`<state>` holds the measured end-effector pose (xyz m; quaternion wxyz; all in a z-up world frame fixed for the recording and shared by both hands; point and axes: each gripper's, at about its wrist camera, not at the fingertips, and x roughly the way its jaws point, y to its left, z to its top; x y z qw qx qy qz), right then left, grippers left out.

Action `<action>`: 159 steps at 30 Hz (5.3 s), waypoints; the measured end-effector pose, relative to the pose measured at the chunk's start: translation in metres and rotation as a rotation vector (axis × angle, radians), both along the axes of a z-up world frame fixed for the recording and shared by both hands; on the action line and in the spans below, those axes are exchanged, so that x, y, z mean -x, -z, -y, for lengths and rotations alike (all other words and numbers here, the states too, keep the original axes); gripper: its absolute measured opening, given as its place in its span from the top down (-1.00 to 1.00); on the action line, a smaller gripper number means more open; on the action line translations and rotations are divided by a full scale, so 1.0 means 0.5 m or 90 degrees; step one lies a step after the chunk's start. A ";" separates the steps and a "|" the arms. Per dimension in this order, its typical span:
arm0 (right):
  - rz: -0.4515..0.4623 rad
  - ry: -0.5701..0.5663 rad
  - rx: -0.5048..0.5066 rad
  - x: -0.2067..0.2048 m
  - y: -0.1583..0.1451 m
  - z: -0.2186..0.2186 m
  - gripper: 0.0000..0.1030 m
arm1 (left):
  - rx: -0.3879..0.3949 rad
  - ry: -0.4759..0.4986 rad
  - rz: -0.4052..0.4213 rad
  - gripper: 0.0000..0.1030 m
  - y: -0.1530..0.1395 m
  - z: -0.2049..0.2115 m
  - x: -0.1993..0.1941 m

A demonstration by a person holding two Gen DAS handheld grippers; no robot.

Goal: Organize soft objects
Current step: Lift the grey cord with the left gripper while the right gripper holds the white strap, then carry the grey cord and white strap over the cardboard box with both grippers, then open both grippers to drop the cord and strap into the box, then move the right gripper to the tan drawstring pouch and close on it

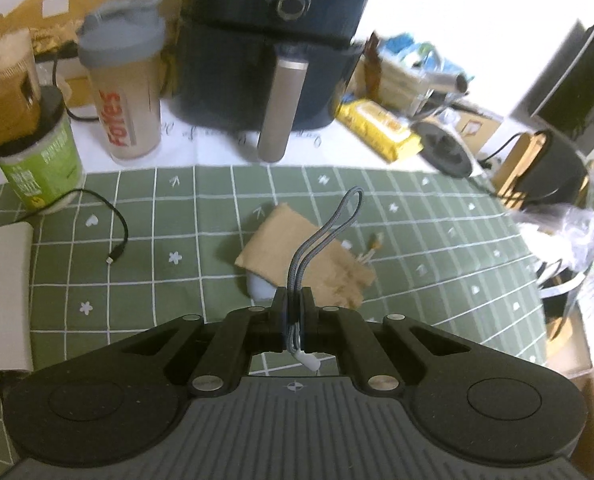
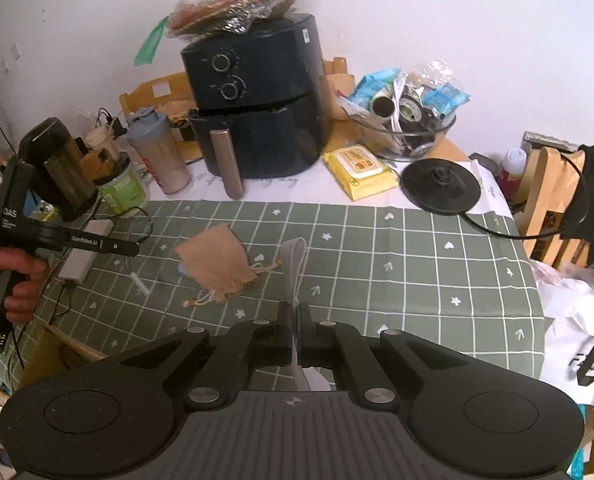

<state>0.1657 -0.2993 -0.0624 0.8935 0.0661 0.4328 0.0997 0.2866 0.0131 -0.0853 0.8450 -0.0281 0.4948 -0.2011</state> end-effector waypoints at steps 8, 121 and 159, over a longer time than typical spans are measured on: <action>0.014 -0.024 -0.012 0.019 -0.032 -0.025 0.91 | 0.055 0.000 0.031 0.89 -0.100 -0.008 0.055; -0.093 0.048 0.130 0.186 0.036 -0.135 -1.00 | -0.066 0.021 -0.006 -0.34 -0.098 -0.023 0.360; -0.034 -0.050 0.178 -0.061 0.059 0.012 -1.00 | -0.043 -0.067 0.004 -0.34 -0.106 0.002 0.288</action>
